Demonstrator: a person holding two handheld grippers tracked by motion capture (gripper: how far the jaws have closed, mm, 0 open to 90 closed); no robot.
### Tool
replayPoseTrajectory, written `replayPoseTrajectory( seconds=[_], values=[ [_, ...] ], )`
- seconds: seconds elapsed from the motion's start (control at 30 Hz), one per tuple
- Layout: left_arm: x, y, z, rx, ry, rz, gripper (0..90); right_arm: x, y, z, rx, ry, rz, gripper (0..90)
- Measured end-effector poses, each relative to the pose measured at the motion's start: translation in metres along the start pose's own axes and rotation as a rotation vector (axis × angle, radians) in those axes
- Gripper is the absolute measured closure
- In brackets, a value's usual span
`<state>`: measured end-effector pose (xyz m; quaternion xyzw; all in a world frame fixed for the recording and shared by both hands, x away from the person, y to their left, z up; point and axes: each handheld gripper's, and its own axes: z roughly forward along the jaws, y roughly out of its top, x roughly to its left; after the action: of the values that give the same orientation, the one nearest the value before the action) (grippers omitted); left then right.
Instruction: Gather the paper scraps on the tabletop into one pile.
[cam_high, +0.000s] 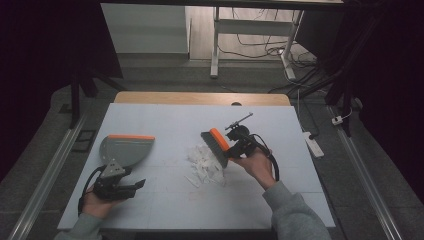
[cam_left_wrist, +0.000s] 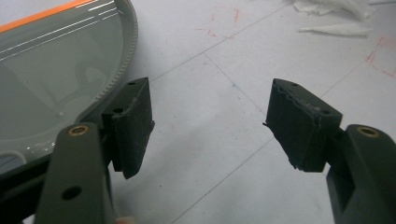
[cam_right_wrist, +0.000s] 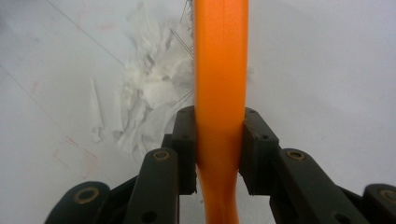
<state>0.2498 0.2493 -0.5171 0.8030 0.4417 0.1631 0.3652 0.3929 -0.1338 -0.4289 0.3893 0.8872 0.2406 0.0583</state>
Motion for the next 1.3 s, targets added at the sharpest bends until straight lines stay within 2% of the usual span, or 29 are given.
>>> replayPoseTrajectory(
  seconds=[0.1,0.27,0.33,0.43,0.57,0.9,1.13,1.3],
  values=[
    [0.000,0.000,0.000,0.003,0.000,0.002,32.3,-0.001,-0.002,-0.014,-0.042,-0.005,-0.013,70.5],
    [-0.001,0.000,0.001,0.005,0.001,0.004,32.3,0.002,-0.007,-0.034,-0.076,0.024,-0.036,70.4],
    [-0.001,0.000,0.001,0.005,0.002,0.005,32.3,0.003,-0.008,-0.037,-0.085,0.050,-0.038,70.4],
    [-0.002,0.000,0.001,0.004,0.002,0.004,32.3,0.003,-0.010,-0.041,-0.099,0.037,-0.045,70.4],
    [-0.001,0.000,0.001,0.004,0.002,0.003,32.3,-0.006,-0.019,-0.044,-0.125,0.031,-0.027,70.4],
    [-0.005,0.004,0.003,0.000,0.008,0.014,32.1,-0.042,-0.067,-0.046,-0.189,0.000,0.017,70.4],
    [-0.010,0.006,0.004,-0.011,0.017,0.026,31.9,-0.054,-0.103,-0.052,-0.242,-0.049,-0.021,70.4],
    [-0.012,0.008,0.005,-0.016,0.022,0.029,31.7,-0.061,-0.129,-0.054,-0.275,-0.055,-0.038,70.4]
  ],
)
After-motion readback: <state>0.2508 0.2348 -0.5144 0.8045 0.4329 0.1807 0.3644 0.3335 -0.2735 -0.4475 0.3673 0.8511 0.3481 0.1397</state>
